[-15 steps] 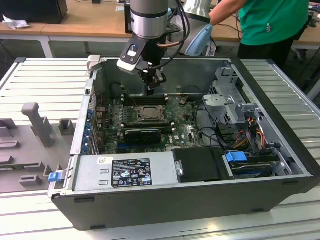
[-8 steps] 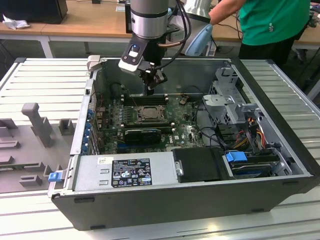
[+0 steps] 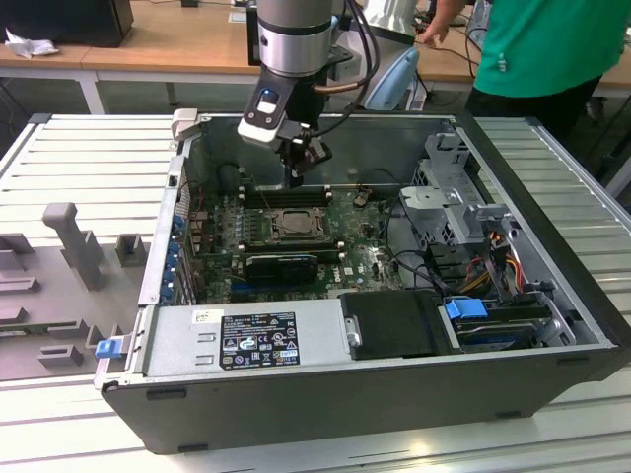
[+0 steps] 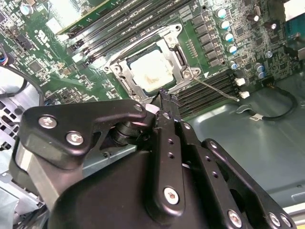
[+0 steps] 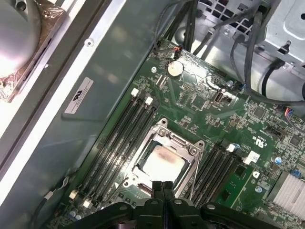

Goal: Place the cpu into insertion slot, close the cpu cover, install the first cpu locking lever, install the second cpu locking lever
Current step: 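Install the first cpu locking lever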

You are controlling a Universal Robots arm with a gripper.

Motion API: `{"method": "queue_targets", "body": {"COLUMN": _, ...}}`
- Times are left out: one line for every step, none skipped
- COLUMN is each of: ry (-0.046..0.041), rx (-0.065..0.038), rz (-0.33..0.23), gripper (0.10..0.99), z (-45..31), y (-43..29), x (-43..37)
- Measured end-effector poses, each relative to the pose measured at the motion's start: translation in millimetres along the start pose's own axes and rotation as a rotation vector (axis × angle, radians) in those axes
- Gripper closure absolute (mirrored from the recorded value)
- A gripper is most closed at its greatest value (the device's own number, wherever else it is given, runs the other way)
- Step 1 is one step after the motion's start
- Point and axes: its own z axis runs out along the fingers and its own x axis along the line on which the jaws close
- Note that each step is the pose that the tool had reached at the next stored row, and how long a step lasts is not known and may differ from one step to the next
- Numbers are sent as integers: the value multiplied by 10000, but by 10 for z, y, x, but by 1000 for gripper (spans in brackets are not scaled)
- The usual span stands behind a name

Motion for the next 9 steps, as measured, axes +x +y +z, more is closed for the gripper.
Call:
{"method": "queue_targets", "body": {"ry": 5, "rx": 2, "rz": -93, "gripper": 980, "z": 0, "y": 0, "x": 0}}
{"method": "queue_targets", "body": {"ry": 10, "rx": 5, "rz": -190, "gripper": 980, "z": 0, "y": 0, "x": 0}}
{"method": "queue_targets", "body": {"ry": 12, "rx": 6, "rz": -238, "gripper": 980, "z": 0, "y": 0, "x": 0}}
{"method": "queue_targets", "body": {"ry": 15, "rx": 8, "rz": -281, "gripper": 980, "z": 0, "y": 0, "x": 0}}
{"method": "queue_targets", "body": {"ry": 18, "rx": 8, "rz": -328, "gripper": 980, "z": 0, "y": 0, "x": 0}}
{"method": "queue_targets", "body": {"ry": 20, "rx": 10, "rz": -369, "gripper": 980, "z": 0, "y": 0, "x": 0}}
{"method": "queue_targets", "body": {"ry": 22, "rx": 11, "rz": -411, "gripper": 980, "z": 0, "y": 0, "x": 0}}
{"method": "queue_targets", "body": {"ry": 23, "rx": 11, "rz": -448, "gripper": 980, "z": 0, "y": 0, "x": 0}}
{"method": "queue_targets", "body": {"ry": 26, "rx": 12, "rz": -492, "gripper": 980, "z": 0, "y": 0, "x": 0}}
